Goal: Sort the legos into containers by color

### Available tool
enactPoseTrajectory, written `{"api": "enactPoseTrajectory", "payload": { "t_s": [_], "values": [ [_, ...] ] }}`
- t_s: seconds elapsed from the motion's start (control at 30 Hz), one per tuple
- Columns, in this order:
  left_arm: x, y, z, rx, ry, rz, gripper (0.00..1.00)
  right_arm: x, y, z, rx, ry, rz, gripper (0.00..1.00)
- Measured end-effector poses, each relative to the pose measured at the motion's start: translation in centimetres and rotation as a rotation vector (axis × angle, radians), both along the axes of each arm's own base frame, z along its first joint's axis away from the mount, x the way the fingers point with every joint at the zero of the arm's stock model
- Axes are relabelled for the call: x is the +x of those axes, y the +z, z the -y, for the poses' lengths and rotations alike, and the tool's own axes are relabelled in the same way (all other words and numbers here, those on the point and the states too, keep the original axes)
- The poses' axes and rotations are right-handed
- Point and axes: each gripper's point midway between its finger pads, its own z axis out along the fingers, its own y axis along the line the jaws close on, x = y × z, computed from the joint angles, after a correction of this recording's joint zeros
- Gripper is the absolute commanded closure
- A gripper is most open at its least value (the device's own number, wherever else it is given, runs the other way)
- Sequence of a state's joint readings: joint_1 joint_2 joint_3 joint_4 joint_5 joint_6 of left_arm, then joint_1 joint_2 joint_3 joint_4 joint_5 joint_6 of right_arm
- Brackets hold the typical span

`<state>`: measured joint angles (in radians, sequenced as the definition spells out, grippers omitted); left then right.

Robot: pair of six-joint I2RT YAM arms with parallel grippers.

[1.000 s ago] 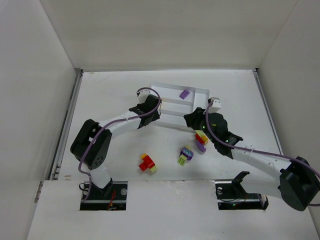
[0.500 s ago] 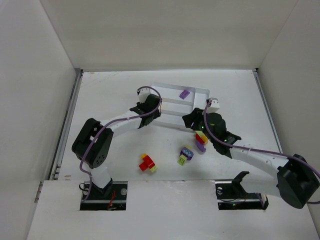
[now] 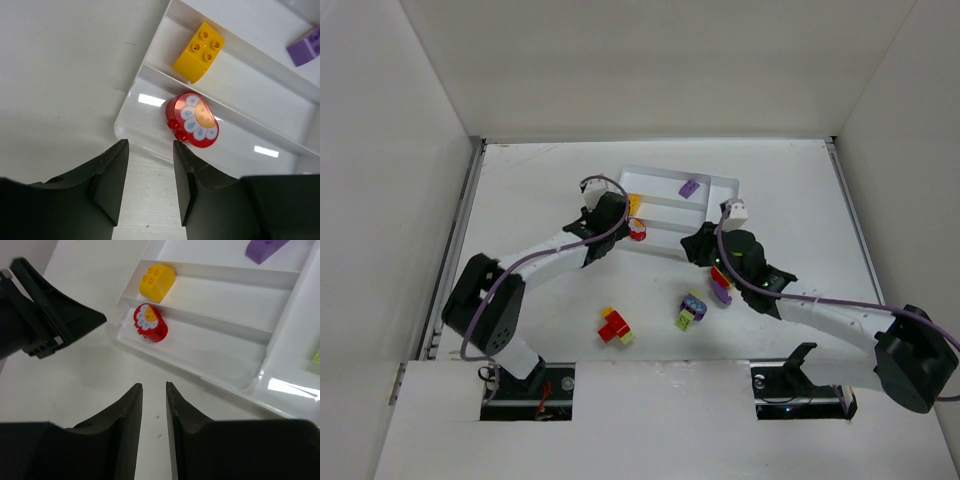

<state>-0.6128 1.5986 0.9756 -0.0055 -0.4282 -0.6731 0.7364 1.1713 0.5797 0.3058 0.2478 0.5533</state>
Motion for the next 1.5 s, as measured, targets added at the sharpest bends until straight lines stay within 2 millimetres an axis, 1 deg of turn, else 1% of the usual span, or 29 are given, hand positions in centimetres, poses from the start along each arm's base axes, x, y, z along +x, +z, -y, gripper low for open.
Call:
{"api": "enactPoseTrajectory", "payload": {
  "t_s": [0.07,0.1,0.13,0.2,0.27,0.33,0.43,0.47,0.53,0.57,0.63,0.7,0.73,0.8,0.93,1.13,1.3,1.43,1.5],
  "values": [
    [-1.1,1.8,-1.1,-0.030,0.007,0.045,0.63,-0.8,-0.1,-1.6,-0.024,0.055,0.004,0.69],
    [-1.7,2.8,-1.8,-0.050,0.013,0.073,0.63,-1.4,-0.1,-2.5,-0.039,0.089,0.007,0.66],
    [-2.4,4.0,-2.7,-0.074,0.024,0.105,0.63,-1.9,-0.1,-3.6,-0.051,0.127,0.010,0.60],
    [-3.5,5.8,-4.5,-0.123,0.055,0.164,0.63,-3.7,-0.3,-5.9,-0.077,0.214,0.010,0.40],
    [-4.9,6.6,-6.4,-0.162,0.092,0.204,0.63,-6.2,-0.6,-7.8,-0.098,0.304,0.010,0.27],
    [-6.2,6.2,-8.1,-0.181,0.127,0.213,0.62,-9.2,-1.1,-9.5,-0.118,0.400,0.007,0.21],
    [-8.4,3.6,-9.9,-0.182,0.160,0.165,0.62,-13.6,-1.9,-11.4,-0.148,0.529,0.000,0.16],
    [-9.1,2.5,-10.4,-0.180,0.168,0.138,0.62,-14.8,-2.3,-11.8,-0.160,0.562,-0.004,0.15],
    [-10.3,0.7,-11.0,-0.176,0.180,0.090,0.61,-16.2,-3.2,-12.4,-0.184,0.602,-0.015,0.16],
    [-10.7,0.1,-11.2,-0.177,0.182,0.071,0.60,-16.5,-3.9,-12.5,-0.203,0.611,-0.026,0.17],
    [-11.4,-0.6,-11.2,-0.191,0.184,0.047,0.59,-16.4,-5.5,-12.8,-0.255,0.613,-0.052,0.20],
    [-11.7,-0.8,-11.2,-0.208,0.183,0.042,0.59,-16.1,-6.8,-13.3,-0.305,0.611,-0.075,0.24],
    [-11.9,-0.9,-11.2,-0.217,0.180,0.043,0.59,-15.9,-7.3,-13.6,-0.322,0.609,-0.082,0.26],
    [-12.1,-0.8,-11.2,-0.235,0.179,0.049,0.59,-15.6,-8.0,-14.2,-0.349,0.609,-0.095,0.28],
    [-12.5,-1.0,-11.5,-0.256,0.186,0.054,0.59,-15.3,-8.1,-15.3,-0.358,0.612,-0.098,0.30],
    [-13.2,-2.5,-11.8,-0.260,0.191,0.017,0.58,-15.6,-8.3,-16.1,-0.363,0.623,-0.100,0.32],
    [-13.3,-2.6,-11.6,-0.266,0.185,0.008,0.58,-15.8,-9.3,-16.2,-0.381,0.628,-0.121,0.39],
    [-13.3,-2.6,-11.5,-0.270,0.182,0.004,0.58,-16.1,-9.9,-16.2,-0.392,0.635,-0.135,0.49],
    [-13.3,-2.7,-11.5,-0.270,0.181,0.003,0.58,-16.1,-10.0,-16.2,-0.392,0.634,-0.141,0.50]
  ]
}}
